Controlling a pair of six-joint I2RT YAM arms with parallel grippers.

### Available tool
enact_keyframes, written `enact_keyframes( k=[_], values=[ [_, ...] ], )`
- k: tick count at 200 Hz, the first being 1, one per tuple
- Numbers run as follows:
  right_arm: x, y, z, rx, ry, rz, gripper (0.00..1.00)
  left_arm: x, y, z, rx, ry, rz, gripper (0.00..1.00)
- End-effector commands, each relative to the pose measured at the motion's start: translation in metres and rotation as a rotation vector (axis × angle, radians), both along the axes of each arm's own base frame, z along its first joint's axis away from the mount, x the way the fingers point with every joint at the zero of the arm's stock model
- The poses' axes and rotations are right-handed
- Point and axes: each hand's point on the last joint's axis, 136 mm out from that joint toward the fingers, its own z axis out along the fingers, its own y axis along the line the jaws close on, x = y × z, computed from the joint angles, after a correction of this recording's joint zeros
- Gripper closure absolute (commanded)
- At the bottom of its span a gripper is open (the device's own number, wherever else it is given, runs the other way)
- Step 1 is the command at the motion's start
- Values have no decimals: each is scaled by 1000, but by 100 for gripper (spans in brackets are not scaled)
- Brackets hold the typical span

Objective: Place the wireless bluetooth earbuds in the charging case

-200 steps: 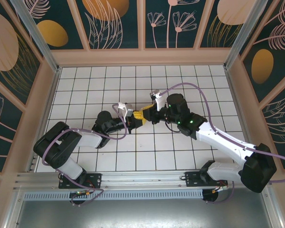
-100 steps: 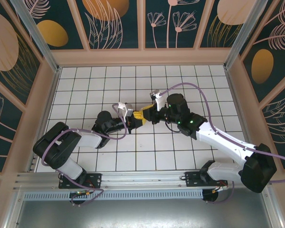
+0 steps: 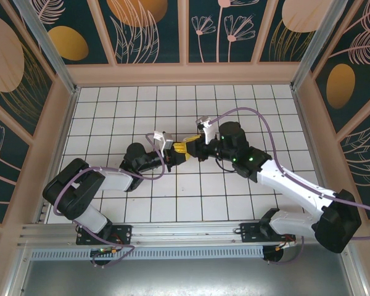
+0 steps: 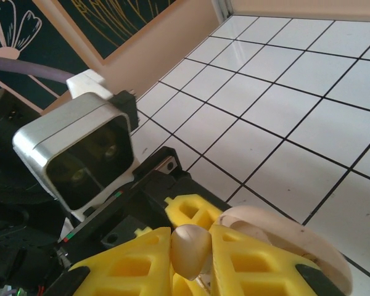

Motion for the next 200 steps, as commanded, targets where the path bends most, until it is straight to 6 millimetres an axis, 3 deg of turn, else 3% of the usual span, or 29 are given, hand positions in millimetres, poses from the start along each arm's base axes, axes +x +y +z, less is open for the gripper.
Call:
enact_keyframes(
  k=[1,61,144,200],
  values=[
    [-16,0,-12,-33,19,57,80,2,0,44,-102,-95,12,99],
    [0,-10,-14,-65,10,-52,80,1,0,44,-95,-107,7,99],
    [14,-20,51,52,-153,-144,79,1,-1,30,-44,-98,10,99],
    [13,-8,35,42,-102,-94,79,1,0,33,-51,-100,11,99]
  ],
)
